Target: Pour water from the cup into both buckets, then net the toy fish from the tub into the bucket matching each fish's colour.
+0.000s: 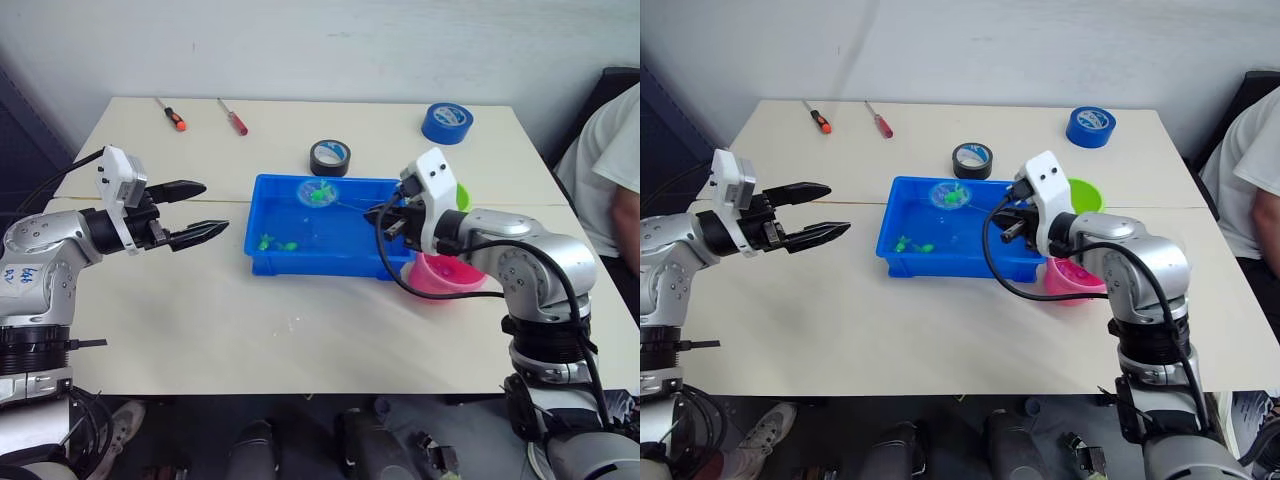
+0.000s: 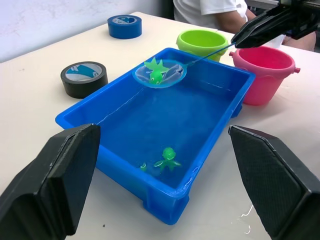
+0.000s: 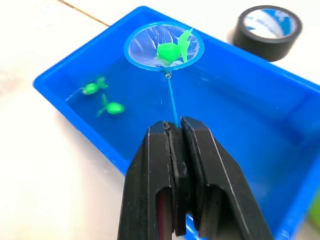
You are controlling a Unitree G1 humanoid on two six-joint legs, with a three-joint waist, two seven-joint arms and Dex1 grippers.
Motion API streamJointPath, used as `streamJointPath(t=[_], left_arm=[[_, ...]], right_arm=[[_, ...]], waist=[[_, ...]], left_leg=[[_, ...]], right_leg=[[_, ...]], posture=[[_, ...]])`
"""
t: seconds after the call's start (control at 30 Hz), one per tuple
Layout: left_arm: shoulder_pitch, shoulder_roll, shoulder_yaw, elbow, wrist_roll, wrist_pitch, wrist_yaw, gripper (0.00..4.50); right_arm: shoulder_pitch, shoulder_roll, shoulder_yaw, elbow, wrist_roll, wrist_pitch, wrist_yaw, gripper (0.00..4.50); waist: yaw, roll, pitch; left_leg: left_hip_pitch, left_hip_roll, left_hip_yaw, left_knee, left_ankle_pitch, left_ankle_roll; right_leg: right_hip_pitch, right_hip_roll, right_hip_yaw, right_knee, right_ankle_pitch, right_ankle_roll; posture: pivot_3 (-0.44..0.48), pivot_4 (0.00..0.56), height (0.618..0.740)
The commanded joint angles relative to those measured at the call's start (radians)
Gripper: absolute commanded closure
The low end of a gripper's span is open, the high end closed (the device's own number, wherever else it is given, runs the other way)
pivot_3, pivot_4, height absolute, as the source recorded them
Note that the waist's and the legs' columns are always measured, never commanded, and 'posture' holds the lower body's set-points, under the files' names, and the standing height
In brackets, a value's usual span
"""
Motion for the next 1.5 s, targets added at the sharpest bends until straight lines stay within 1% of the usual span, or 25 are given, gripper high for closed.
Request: streamJointPath(t=[0.03,0.17,0.33,0.43,0.53,0.77,1.0,1.17,1.27,1.5], left_arm=[[-0.086,-0.028,-0.033,0.052,0.010,-0.037,-0.032,0.03],[-0.120,-0.045,-0.051,0.092,0.022,-0.057,-0.047,0.03],[-0.156,-0.067,-0.069,0.149,0.041,-0.090,-0.073,0.03],[-0.174,-0.074,-0.077,0.181,0.052,-0.110,-0.091,0.03],[-0.199,-0.086,-0.086,0.213,0.053,-0.131,-0.124,0.03],[-0.248,-0.112,-0.100,0.270,0.064,-0.166,-0.171,0.03],[-0.261,-0.118,-0.107,0.297,0.073,-0.182,-0.182,0.03],[-0.262,-0.125,-0.111,0.302,0.076,-0.187,-0.182,0.03],[-0.260,-0.128,-0.110,0.302,0.077,-0.189,-0.181,0.03],[-0.243,-0.130,-0.102,0.289,0.077,-0.186,-0.178,0.03]], right_arm=[[0.030,-0.161,-0.195,-0.045,0.013,-0.062,0.027,4.50],[0.063,-0.248,-0.231,-0.008,-0.002,-0.108,0.027,4.50],[0.113,-0.350,-0.259,0.053,-0.031,-0.204,0.034,4.50],[0.149,-0.413,-0.232,0.078,-0.073,-0.295,0.047,4.50],[0.196,-0.473,-0.182,0.093,-0.158,-0.412,0.040,4.50],[0.267,-0.548,-0.077,0.097,-0.325,-0.597,0.031,4.50],[0.336,-0.666,0.024,0.103,-0.574,-0.861,0.004,4.50],[0.352,-0.702,0.070,0.122,-0.737,-1.021,-0.044,4.50],[0.353,-0.711,0.076,0.146,-0.811,-1.064,-0.058,4.50],[0.332,-0.683,0.041,0.172,-0.830,-1.080,-0.046,4.50]], waist=[[-0.001,0.000,0.000],[0.018,0.000,0.000],[0.013,0.000,0.000],[0.007,0.000,0.000],[0.005,0.000,0.000],[0.003,0.000,0.000],[0.003,0.000,0.000],[0.003,0.000,0.000],[0.004,0.000,0.000],[0.003,0.000,0.000]], left_leg=[[0.000,0.000,0.000,0.000,0.000,0.000],[-0.001,-0.001,0.000,0.000,0.000,0.001],[0.000,0.000,0.002,0.000,0.000,0.001],[0.000,0.000,0.003,0.000,0.000,0.001],[0.000,0.000,0.003,0.000,0.000,0.001],[0.000,0.000,0.004,0.001,0.000,0.001],[0.001,0.000,0.004,0.002,0.000,0.001],[0.001,0.000,0.004,0.003,0.000,0.001],[0.001,0.000,0.004,0.003,0.000,0.001],[0.001,0.000,0.004,0.003,0.001,0.000]], right_leg=[[0.000,0.000,0.000,0.000,0.000,0.000],[0.001,-0.001,0.000,-0.002,0.000,0.000],[0.000,0.001,0.002,-0.002,0.000,0.000],[0.000,0.001,0.002,-0.001,0.000,0.000],[0.000,0.001,0.002,-0.002,0.000,0.001],[0.000,0.002,0.004,-0.001,0.001,0.001],[0.000,0.002,0.004,-0.001,0.001,0.001],[0.000,0.002,0.004,0.000,0.001,0.001],[0.000,0.002,0.004,0.000,0.001,0.001],[0.000,0.002,0.005,0.002,0.001,0.001]], posture=[[0.000,0.150,0.734],[0.000,0.150,0.734],[0.000,0.150,0.734],[0.000,0.150,0.734],[0.000,0.150,0.734],[0.000,0.150,0.734],[0.000,0.150,0.734],[0.000,0.150,0.734],[0.000,0.150,0.734],[0.000,0.150,0.734]])
